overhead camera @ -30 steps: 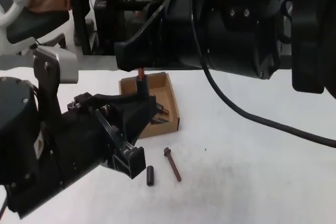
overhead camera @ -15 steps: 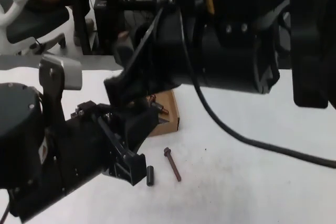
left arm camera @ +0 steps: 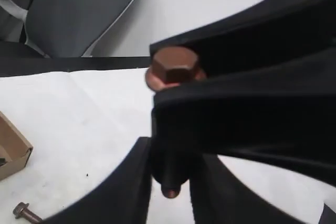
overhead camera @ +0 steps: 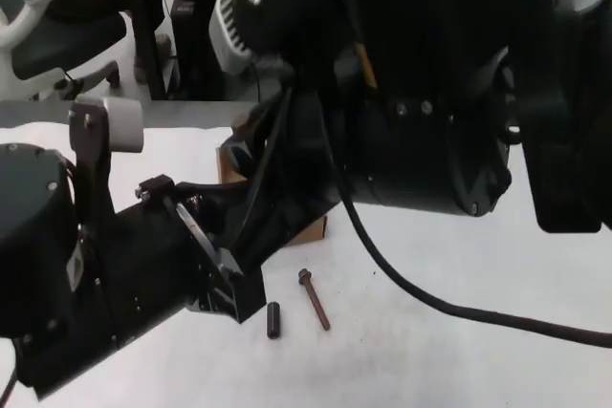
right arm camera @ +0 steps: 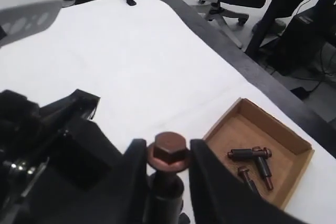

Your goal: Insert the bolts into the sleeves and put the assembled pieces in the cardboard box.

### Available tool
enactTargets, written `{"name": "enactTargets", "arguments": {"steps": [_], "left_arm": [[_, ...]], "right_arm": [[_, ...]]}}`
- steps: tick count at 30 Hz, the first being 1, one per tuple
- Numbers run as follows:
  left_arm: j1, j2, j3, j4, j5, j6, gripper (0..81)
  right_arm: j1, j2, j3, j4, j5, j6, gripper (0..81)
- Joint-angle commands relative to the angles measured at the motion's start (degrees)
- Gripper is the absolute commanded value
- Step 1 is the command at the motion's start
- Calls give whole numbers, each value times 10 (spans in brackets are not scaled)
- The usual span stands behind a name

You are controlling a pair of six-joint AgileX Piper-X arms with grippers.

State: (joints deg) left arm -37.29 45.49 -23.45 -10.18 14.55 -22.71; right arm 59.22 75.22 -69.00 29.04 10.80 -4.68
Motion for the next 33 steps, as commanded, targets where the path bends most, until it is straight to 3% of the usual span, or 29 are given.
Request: {"name": "enactTargets", "arguments": {"steps": [1, 2, 4, 6, 7, 11, 14, 17, 26, 28, 30, 33], "left_arm": [[0, -5, -8, -12, 15, -4, 17], [0, -5, -9, -12, 15, 1, 17], [0, -5, -9, -12, 15, 5, 17], [0, -5, -9, -12, 15, 7, 17], [0, -5, -9, -12, 15, 9, 17], [0, -5, -9, -12, 15, 20, 17], [4, -5, -11, 26, -28, 42, 17], [36, 12, -23, 80, -46, 75, 17], [161, 180, -114, 74, 26, 137, 17], [174, 234, -148, 74, 28, 143, 17], [180, 288, -185, 74, 33, 156, 17], [181, 377, -242, 74, 36, 176, 17]], "right_arm": [[1, -3, -1, 3, -32, -11, 15], [1, -3, -1, -1, -50, -9, 74], [1, -3, -3, -4, -69, 1, 302], [1, -3, -3, -7, -54, 32, 668], [1, -3, -3, -9, -38, 47, 700], [-1, -14, -3, -10, 25, 56, 700], [-2, -35, -3, -5, 52, 64, 700], [-2, -61, -3, 24, 97, 87, 700], [-2, -15, 13, 136, 90, 163, 700], [-7, 14, 15, 130, 92, 168, 700], [-17, 53, 14, 110, 62, 174, 641], [-41, 113, 12, 74, 13, 198, 636]]}}
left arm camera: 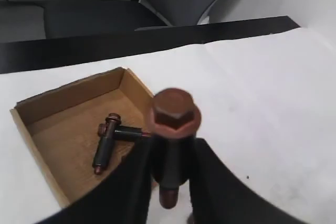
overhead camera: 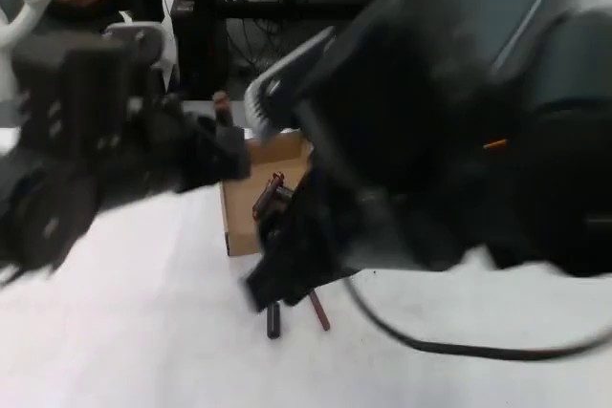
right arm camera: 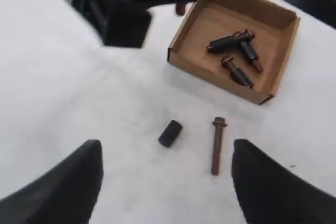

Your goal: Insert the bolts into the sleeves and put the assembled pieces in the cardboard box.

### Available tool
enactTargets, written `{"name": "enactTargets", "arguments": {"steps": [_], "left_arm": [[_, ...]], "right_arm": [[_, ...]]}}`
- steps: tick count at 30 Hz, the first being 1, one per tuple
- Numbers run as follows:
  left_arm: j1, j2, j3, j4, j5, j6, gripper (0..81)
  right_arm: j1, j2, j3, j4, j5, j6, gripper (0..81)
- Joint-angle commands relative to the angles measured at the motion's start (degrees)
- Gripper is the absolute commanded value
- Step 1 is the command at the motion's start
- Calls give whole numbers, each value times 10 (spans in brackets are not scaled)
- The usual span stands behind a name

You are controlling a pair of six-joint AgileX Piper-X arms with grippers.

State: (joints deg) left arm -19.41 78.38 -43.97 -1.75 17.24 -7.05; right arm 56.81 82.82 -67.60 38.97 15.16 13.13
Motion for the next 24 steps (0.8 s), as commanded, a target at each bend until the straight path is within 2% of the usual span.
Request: {"name": "enactTargets", "arguments": {"steps": [1, 7, 11, 12, 14, 17, 18, 22, 24], "left_arm": [[2, 79, -57, -10, 9, 24, 17], [7, 214, -151, -10, 8, 24, 17], [22, 264, -187, -16, -27, 24, 11], [27, 275, -195, -21, -22, 24, 63], [39, 294, -207, -35, 5, 24, 230], [52, 302, -210, -64, 6, -7, 659], [56, 302, -210, -68, 2, -16, 700], [69, 300, -210, -101, -2, -44, 700], [69, 296, -210, -106, -1, -53, 700]], "right_arm": [[-26, 57, -6, -26, -33, 24, 636], [-78, 156, -13, -36, -69, 23, 636], [-100, 206, -13, -68, -74, 20, 636], [-104, 218, -13, -78, -76, 19, 636], [-107, 239, -18, -99, -85, 19, 636], [-107, 272, -36, -104, -110, 24, 636], [-106, 279, -43, -102, -122, 32, 636], [-100, 298, -64, -101, -124, 35, 634], [-100, 304, -67, -101, -110, 34, 589]]}}
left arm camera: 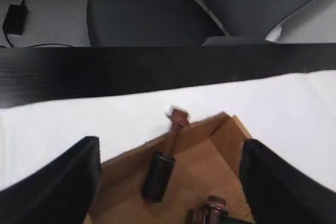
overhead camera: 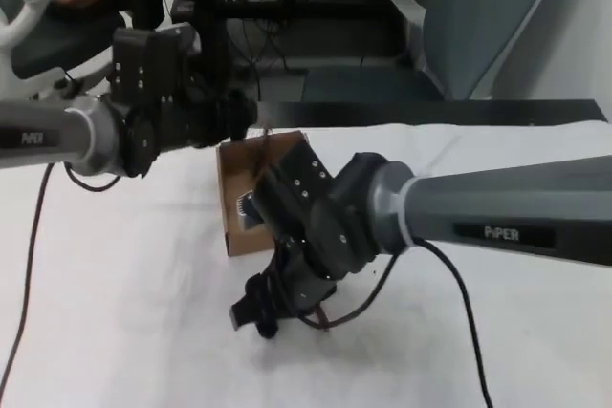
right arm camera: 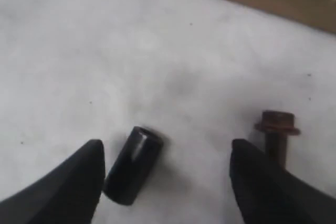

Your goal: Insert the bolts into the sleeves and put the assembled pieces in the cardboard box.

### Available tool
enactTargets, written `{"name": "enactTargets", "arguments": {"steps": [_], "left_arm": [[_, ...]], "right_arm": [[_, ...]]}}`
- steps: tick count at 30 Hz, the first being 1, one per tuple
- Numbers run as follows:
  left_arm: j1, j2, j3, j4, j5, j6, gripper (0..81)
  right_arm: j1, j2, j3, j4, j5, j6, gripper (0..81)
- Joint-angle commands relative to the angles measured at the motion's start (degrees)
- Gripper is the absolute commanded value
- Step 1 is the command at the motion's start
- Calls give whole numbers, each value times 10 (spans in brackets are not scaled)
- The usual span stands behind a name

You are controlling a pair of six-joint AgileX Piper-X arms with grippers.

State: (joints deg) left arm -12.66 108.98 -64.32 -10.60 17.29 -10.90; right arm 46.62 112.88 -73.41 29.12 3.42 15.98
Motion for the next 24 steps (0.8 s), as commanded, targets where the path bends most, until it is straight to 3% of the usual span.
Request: {"name": "enactTargets", "arguments": {"steps": [1, 9, 17, 24], "left_arm": [[1, -13, -6, -17, 0, -17, 700], [1, -31, -6, 20, 37, -24, 700], [-1, -73, -6, 198, 61, 9, 700], [-48, -115, -6, 289, 70, -106, 700]], "right_arm": [[2, 6, -9, -2, 8, 6, 536], [3, 21, -9, 38, -38, -24, 6], [-5, -85, -9, 53, 11, -72, 6], [-33, -210, -9, 86, 79, -109, 6]]}}
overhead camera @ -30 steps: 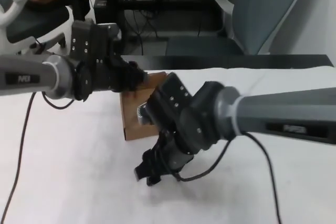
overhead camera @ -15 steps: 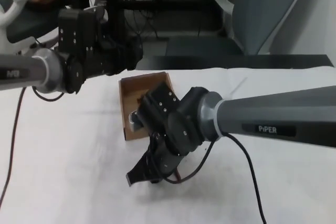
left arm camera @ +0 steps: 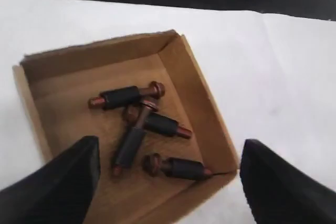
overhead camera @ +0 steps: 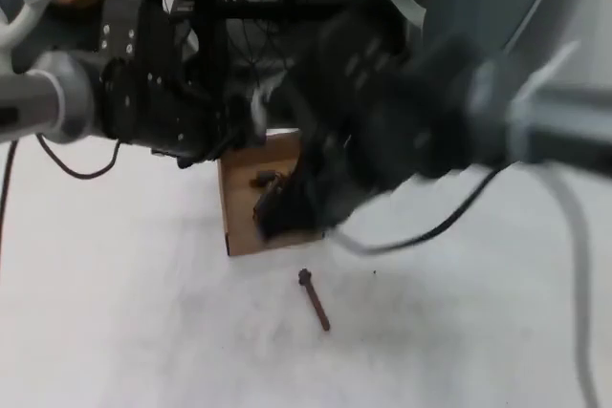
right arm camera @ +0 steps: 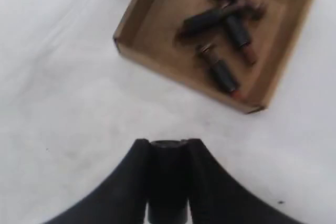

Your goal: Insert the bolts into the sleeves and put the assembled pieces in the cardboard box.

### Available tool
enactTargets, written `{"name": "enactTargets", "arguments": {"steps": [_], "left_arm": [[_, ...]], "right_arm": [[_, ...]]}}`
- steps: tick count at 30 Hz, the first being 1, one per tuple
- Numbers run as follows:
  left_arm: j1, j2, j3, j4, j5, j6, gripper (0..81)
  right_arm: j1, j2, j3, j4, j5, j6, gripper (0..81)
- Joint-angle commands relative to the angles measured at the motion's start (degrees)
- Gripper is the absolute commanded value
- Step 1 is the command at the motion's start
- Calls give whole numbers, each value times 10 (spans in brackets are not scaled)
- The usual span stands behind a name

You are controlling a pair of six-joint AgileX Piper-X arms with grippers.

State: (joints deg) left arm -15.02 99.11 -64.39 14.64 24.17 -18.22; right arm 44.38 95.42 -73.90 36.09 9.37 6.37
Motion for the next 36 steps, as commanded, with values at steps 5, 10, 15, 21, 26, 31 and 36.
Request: {"name": "enactTargets", "arguments": {"steps": [5, 10, 15, 21, 26, 31, 36], "left_arm": [[-117, -18, -6, 119, -108, -48, 700], [-178, -14, -6, 139, -215, -90, 700], [-176, 28, -6, 176, -177, -146, 700], [-183, 66, -6, 180, -148, -161, 676], [-189, 66, -11, 143, -165, -189, 672], [-189, 66, -14, 143, -178, -194, 661], [-189, 66, -14, 145, -205, -209, 659]], "right_arm": [[-31, -97, -3, 45, 37, -21, 6], [-49, -162, -3, 71, 50, -32, 6], [-68, -223, -3, 82, 63, -40, 6], [-120, -237, -3, 102, 94, -67, 6], [-148, -239, -3, 131, 50, -64, 6], [-147, -247, -3, 119, 44, -67, 6], [-147, -253, -3, 101, 32, -68, 6]]}}
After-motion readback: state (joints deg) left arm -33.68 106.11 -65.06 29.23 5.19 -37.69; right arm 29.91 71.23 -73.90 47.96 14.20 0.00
